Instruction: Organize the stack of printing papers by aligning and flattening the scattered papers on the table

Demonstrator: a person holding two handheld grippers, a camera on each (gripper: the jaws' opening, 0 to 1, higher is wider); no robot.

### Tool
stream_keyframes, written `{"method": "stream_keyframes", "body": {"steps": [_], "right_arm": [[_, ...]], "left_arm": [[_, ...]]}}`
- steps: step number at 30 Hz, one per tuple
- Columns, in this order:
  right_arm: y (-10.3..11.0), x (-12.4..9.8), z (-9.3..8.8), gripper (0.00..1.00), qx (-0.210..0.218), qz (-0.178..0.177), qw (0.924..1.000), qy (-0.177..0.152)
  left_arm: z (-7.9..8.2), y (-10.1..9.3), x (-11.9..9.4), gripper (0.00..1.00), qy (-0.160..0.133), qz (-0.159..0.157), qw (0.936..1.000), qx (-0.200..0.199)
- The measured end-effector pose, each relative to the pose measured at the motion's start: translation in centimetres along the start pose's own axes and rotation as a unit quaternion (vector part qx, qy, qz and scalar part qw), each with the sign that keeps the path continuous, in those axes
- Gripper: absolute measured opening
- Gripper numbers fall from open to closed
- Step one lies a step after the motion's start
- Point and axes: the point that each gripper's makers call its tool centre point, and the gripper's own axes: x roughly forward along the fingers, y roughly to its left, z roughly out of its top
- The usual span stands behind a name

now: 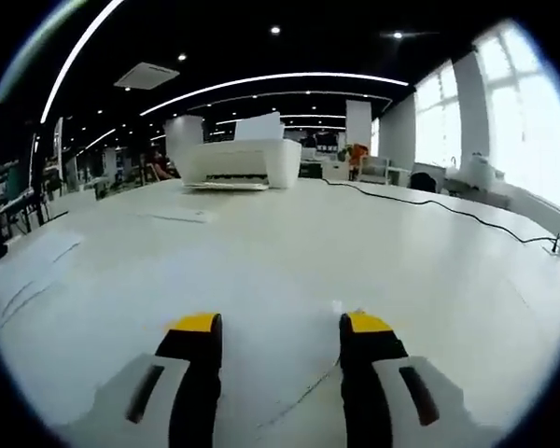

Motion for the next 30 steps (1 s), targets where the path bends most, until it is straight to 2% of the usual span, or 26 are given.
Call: {"method": "stream_keyframes", "body": {"steps": [5, 9, 18, 24, 27, 30], "right_arm": [[-1.4, -0.3, -0.2, 0.10, 0.004, -0.009, 0.9999, 0.007], [-1.3, -0.5, -0.3, 0.00, -0.001, -0.017, 0.9998, 0.007], [-1.5, -0.5, -0.2, 0.00, -0.007, -0.023, 0.9997, 0.005], [-1.4, -1.9, 1.9, 0.00, 0.050, -0.005, 0.9972, -0.056], [-0.7, -3.1, 2.8, 0.00, 0.076, 0.007, 0.9937, -0.082], [0.3, -4.3, 3.7, 0.00, 0.083, 0.021, 0.9913, -0.100]], "left_arm": [[0.1, 0.0, 0.0, 0.06, 0.000, 0.000, 1.0000, 0.001], [0.1, 0.1, 0.0, 0.06, -0.001, -0.001, 1.0000, 0.001], [0.1, 0.2, -0.1, 0.06, -0.001, 0.000, 1.0000, 0.002], [0.4, 0.2, -0.2, 0.06, -0.005, 0.001, 1.0000, 0.002], [0.4, 0.3, -0.2, 0.06, -0.007, 0.003, 1.0000, 0.004], [0.4, 0.3, -0.3, 0.06, -0.009, 0.005, 0.9999, 0.007]]}}
